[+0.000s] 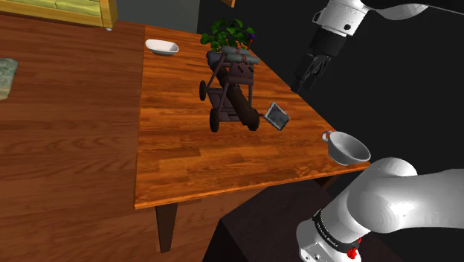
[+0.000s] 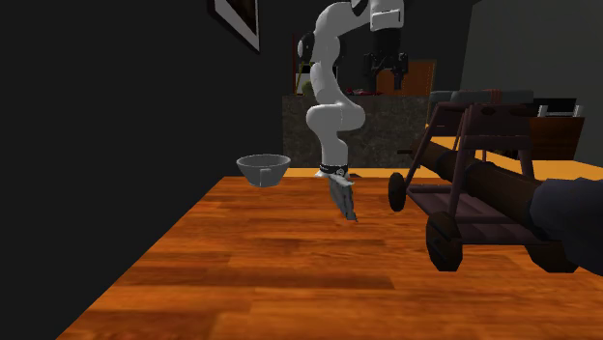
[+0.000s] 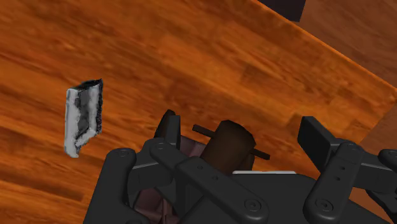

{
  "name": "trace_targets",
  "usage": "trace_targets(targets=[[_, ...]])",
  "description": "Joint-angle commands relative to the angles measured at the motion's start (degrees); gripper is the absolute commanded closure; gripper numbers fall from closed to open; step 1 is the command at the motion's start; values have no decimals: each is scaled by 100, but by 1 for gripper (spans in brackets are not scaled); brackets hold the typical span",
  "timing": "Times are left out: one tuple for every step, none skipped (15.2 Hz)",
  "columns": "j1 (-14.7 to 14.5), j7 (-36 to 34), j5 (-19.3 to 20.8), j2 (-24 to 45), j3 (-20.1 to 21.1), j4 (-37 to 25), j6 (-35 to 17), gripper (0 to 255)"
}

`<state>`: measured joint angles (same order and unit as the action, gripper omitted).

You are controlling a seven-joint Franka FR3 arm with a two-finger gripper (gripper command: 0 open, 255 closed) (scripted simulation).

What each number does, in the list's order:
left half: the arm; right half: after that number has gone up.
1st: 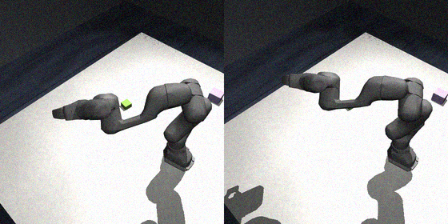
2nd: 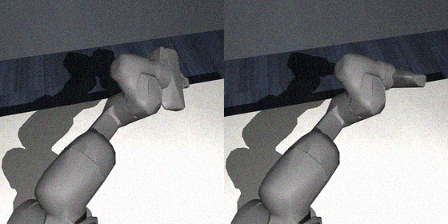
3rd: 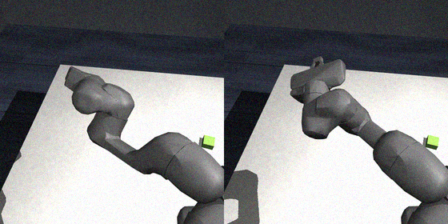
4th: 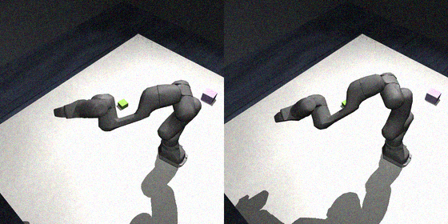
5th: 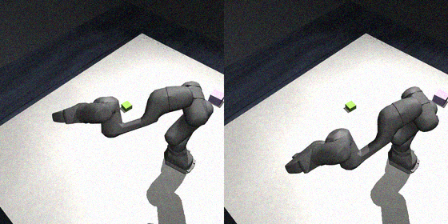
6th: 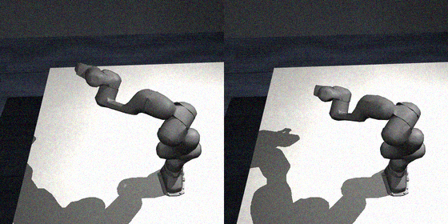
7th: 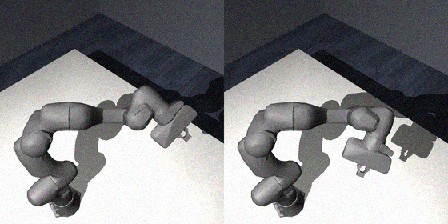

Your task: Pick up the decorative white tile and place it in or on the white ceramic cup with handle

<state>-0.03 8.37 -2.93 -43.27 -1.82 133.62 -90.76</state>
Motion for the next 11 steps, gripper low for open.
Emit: trace_targets(targets=[[0,0,0,0,0,0,0,0],[40,55,32,78,-77,75,-170,0],[80,111,62,164,-155,144,-341,0],[120,166,90,257,-233,206,-511,0],[159,223,114,357,-311,261,-683,0],[196,279,136,465,-391,309,-854,0],[230,335,155,579,-471,350,-1025,0],[263,392,171,700,-552,384,-1196,0],[295,450,182,827,-633,411,-1366,0],[327,511,188,961,-714,431,-1535,0],[356,573,190,1102,-795,443,-1702,0]])
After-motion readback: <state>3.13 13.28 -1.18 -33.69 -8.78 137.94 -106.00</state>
